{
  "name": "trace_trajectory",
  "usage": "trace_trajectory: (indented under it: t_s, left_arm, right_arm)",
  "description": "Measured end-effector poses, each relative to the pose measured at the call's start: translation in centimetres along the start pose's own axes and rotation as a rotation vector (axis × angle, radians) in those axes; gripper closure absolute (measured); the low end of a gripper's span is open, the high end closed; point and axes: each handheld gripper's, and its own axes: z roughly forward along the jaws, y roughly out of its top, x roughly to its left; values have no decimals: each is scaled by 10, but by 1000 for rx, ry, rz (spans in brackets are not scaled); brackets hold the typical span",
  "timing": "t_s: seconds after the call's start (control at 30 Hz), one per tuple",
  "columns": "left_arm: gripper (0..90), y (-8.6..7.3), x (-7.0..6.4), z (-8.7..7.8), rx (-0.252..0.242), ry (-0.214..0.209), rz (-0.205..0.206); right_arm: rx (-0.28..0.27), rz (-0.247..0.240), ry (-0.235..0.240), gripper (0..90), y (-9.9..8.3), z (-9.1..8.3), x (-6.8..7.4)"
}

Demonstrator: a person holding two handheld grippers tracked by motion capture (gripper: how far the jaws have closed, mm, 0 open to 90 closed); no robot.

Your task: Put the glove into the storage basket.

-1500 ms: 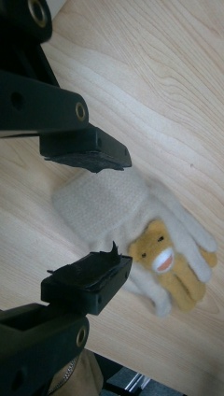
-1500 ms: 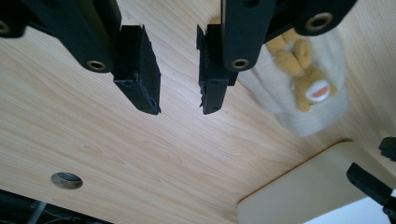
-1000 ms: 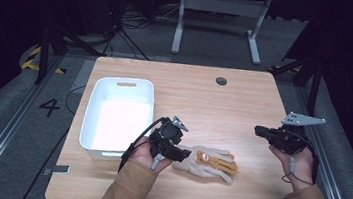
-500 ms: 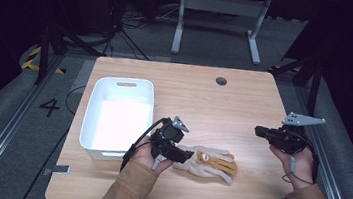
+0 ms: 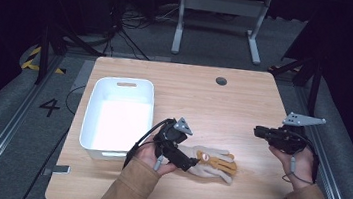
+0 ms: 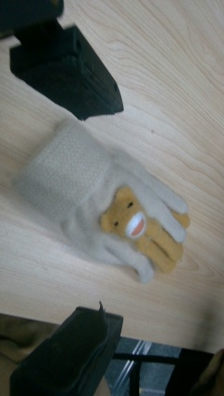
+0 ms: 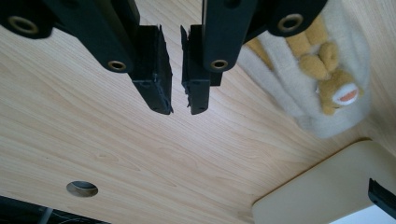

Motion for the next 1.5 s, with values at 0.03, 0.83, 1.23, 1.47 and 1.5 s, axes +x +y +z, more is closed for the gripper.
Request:
trace_trajectory:
  t_s: [0.03, 0.83, 1.23, 1.47, 1.5]
  left_arm:
    - [0, 0, 0, 1, 2, 0, 1]
    - [0, -6, 0, 57, 160, 33, 132]
    - [0, -12, 3, 77, 234, 65, 191]
    - [0, -14, 2, 86, 262, 78, 210]
    - [0, -14, 2, 86, 266, 77, 205]
  right_arm:
    - [-1, 0, 1, 796, 0, 0, 0]
    - [5, 4, 17, 752, -2, 5, 0]
    - [16, 0, 21, 731, -3, 8, 1]
    - [17, 1, 21, 719, -3, 9, 1]
    - [16, 1, 23, 719, -3, 9, 1]
